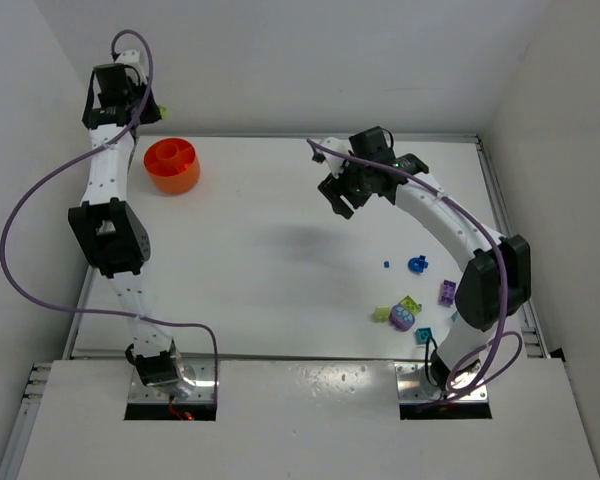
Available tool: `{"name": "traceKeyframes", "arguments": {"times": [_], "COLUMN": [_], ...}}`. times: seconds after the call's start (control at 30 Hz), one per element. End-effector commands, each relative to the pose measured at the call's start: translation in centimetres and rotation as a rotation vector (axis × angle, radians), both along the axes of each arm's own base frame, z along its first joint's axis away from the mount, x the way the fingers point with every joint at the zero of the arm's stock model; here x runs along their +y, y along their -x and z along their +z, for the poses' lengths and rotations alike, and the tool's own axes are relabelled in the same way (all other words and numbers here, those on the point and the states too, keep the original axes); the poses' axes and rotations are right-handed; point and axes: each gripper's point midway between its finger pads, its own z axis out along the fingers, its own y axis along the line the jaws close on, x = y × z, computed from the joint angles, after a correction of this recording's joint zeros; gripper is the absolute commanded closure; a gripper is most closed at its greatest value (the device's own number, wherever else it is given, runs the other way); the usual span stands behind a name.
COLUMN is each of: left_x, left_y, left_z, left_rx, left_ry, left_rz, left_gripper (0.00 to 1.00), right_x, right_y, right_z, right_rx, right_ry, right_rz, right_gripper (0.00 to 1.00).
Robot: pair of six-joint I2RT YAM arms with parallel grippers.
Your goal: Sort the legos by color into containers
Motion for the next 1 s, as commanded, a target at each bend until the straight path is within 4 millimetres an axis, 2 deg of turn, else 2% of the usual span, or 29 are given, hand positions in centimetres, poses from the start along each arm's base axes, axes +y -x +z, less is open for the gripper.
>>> {"name": "traceKeyframes", "arguments": {"times": [0.0, 0.1, 0.27, 0.33, 0.57, 0.63, 0.67, 0.7, 0.8, 0.93, 0.97], "left_x": [1.6, 1.7, 2.0, 2.0, 1.9, 1.9, 1.9, 1.9, 1.9, 1.3, 1.1], "left_y": [-0.3, -0.4, -0.2, 0.0, 0.8, 0.7, 0.9, 0.9, 0.8, 0.4, 0.2], "left_z": [-2.9, -4.7, -6.2, -7.9, -10.2, -10.8, -11.0, -11.0, -10.6, -9.7, -8.6], "left_rx": [0.077, 0.120, 0.161, 0.207, 0.279, 0.291, 0.301, 0.301, 0.292, 0.266, 0.234], "left_ry": [-0.065, -0.066, -0.078, -0.071, -0.067, -0.075, -0.073, -0.073, -0.074, -0.060, -0.059], "left_rz": [0.057, 0.051, 0.063, 0.060, 0.052, 0.046, 0.045, 0.045, 0.046, 0.015, 0.005], "left_gripper": [1.00, 1.00, 1.00, 1.00, 0.97, 0.92, 0.86, 0.70, 0.46, 0.45, 0.45], "right_x": [0.0, -0.2, -0.2, -0.2, -0.4, -0.3, -0.3, -0.3, -0.4, -1.1, -1.6], "right_y": [-0.8, -0.7, -0.8, -0.8, -0.8, -0.9, -0.9, -0.9, -1.0, -0.8, -0.1], "right_z": [0.4, -0.3, -0.7, -0.7, -1.6, -1.3, -1.3, -1.3, -1.3, -1.6, -2.7], "right_rx": [-0.029, -0.015, -0.011, -0.011, 0.011, 0.003, 0.003, 0.003, -0.001, -0.002, 0.020], "right_ry": [0.003, 0.018, 0.026, 0.026, 0.045, 0.041, 0.041, 0.041, 0.048, 0.068, 0.101], "right_rz": [-0.003, -0.008, -0.001, -0.001, -0.006, -0.007, -0.007, -0.007, -0.013, 0.000, 0.028], "right_gripper": [0.32, 0.32, 0.32, 0.32, 0.32, 0.32, 0.32, 0.32, 0.32, 0.35, 0.38]}}
